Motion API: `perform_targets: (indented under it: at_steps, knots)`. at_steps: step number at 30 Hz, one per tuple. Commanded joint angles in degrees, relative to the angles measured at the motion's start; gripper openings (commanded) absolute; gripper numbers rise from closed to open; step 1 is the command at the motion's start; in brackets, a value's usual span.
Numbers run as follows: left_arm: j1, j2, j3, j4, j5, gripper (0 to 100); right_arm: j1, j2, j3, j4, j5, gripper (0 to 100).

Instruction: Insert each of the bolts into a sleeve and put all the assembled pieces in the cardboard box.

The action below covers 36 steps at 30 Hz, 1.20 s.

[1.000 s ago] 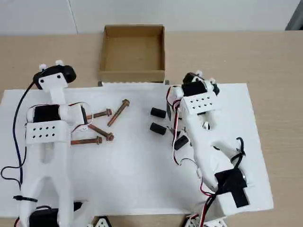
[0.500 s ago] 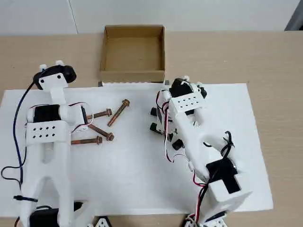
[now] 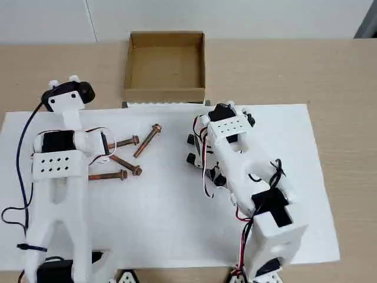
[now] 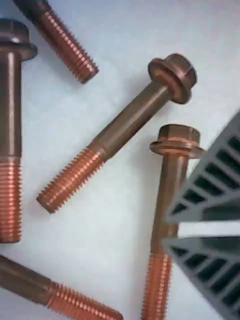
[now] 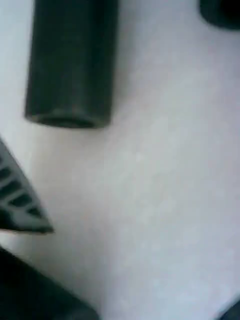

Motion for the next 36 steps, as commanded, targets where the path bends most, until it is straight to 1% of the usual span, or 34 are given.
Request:
perform_targets:
  at_steps: [1, 3, 5, 7, 9, 13, 18, 23, 24, 29, 33, 36]
  knots:
    - [-0.4, 0.1, -0.1, -1.1, 0.3, 1, -0.1, 0.3, -1.6, -0.2, -0.2, 14.2]
    - [-0.4, 0.1, -0.1, -1.1, 0.3, 1, -0.1, 0.0, -1.6, -0.2, -0.2, 8.7]
    - [-0.4, 0.1, -0.1, -1.1, 0.3, 1, -0.1, 0.0, -1.7, -0.2, -0.1, 0.3]
    - [-0.4, 0.1, -0.1, -1.1, 0.3, 1, -0.1, 0.0, -1.7, 0.0, -0.1, 1.7]
    - [-0.4, 0.1, -0.1, -1.1, 0.3, 1, -0.1, 0.0, -1.8, 0.7, -0.1, 0.2]
    - [-0.3, -0.1, -0.1, -1.1, 0.3, 1, -0.1, -0.6, -2.0, 1.1, 0.0, 0.2]
    - [-0.1, -0.4, -0.1, -1.0, 0.4, 1, -0.4, -9.3, -5.9, 4.2, 0.4, 0.2]
    - [-0.2, 0.0, -0.1, -1.0, -0.4, 1, -0.1, -19.9, -6.9, 5.7, 8.0, 0.2]
    - [-0.1, 0.0, -0.1, -0.9, -3.4, 1, -0.1, -23.0, -6.9, 6.8, 10.7, 0.2]
    - [0.0, 0.0, -0.5, 0.2, -9.8, 1, 0.4, -29.2, -6.9, 9.8, 19.6, 0.2]
    - [0.3, 0.1, -0.5, 0.2, -15.4, 1, 4.6, -31.3, -6.8, 12.2, 26.8, 0.2]
    - [3.4, 0.1, -0.6, 0.2, -19.4, 1, 9.7, -31.3, -6.5, 13.1, 35.1, 0.2]
